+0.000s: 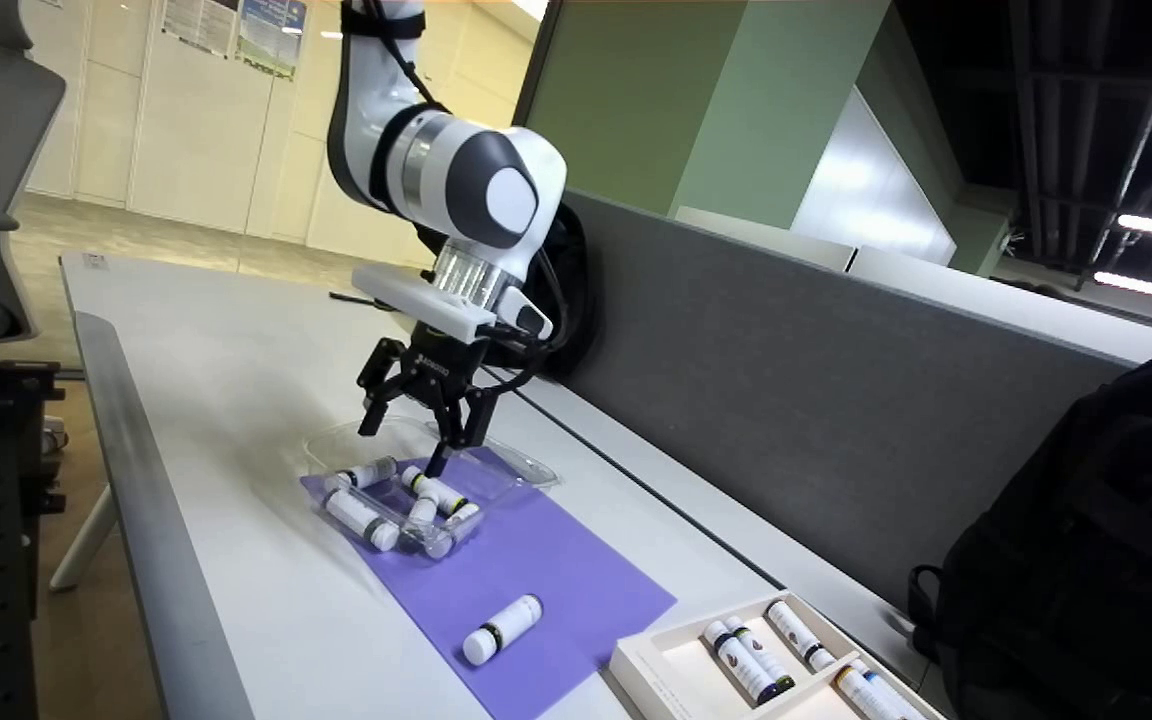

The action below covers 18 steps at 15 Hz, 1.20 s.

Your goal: Take one vial from the transparent bowl and put it on the table

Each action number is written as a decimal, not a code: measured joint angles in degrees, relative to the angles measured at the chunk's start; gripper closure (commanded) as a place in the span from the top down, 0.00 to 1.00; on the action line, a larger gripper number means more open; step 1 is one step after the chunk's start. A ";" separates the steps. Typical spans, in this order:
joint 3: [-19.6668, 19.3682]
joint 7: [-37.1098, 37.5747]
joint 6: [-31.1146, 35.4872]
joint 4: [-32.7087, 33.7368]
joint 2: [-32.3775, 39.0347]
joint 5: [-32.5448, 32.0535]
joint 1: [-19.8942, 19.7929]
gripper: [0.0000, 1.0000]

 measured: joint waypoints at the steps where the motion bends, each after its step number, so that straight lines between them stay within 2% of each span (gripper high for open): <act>1: -0.01 0.05 0.00 0.00 0.00 -0.06 0.00 1.00; 8: 0.36 -0.11 0.61 -0.09 0.61 -0.06 -0.38 1.00; 18: -0.02 -0.08 9.36 -2.81 2.48 -0.41 -0.52 1.00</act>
